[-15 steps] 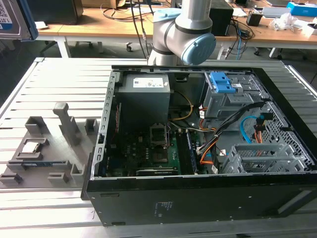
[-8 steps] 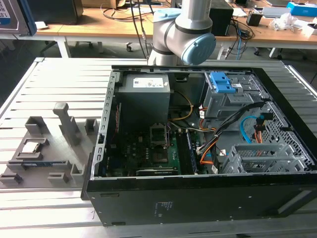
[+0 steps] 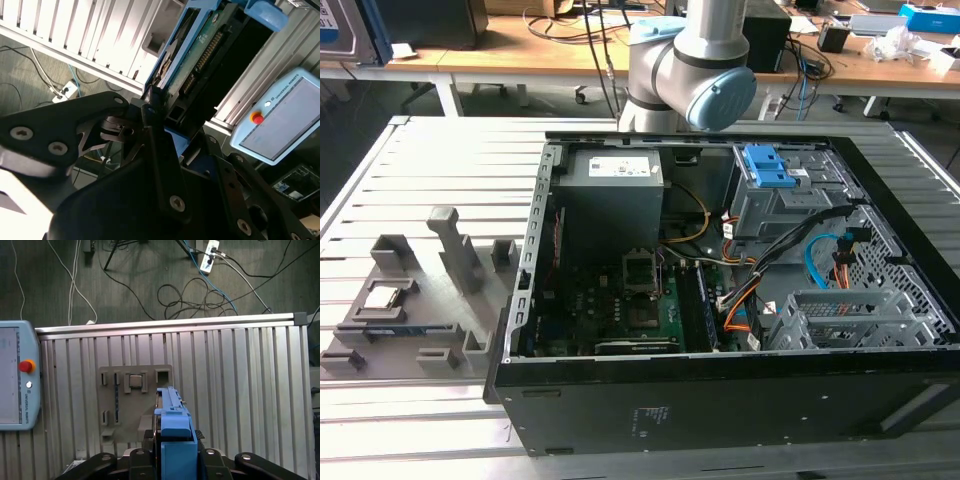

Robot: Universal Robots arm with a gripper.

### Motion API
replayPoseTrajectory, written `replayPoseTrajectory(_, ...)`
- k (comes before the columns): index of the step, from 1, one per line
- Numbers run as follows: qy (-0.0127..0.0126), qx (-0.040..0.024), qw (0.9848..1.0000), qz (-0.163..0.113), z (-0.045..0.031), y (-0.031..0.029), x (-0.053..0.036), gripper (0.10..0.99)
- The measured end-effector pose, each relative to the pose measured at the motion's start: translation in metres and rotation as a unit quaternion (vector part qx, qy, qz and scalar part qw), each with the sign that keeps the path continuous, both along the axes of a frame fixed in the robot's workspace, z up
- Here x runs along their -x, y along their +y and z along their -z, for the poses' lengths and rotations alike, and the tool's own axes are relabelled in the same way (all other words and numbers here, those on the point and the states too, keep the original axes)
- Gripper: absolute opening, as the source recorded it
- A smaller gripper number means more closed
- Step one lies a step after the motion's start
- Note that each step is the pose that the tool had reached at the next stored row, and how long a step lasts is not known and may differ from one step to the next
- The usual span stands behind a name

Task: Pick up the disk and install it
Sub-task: 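Pick up the disk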

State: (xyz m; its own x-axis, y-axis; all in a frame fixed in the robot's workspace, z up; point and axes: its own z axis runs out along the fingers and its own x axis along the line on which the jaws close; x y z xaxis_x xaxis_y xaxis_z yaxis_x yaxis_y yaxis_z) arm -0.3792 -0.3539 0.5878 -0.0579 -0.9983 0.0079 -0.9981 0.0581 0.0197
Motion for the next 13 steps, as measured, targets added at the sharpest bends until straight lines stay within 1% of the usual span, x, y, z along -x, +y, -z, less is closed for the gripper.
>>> replayPoseTrajectory(13,0.0026,0.0,1.0,0.0,-0.0115,0.0,-0.0029,0.369)
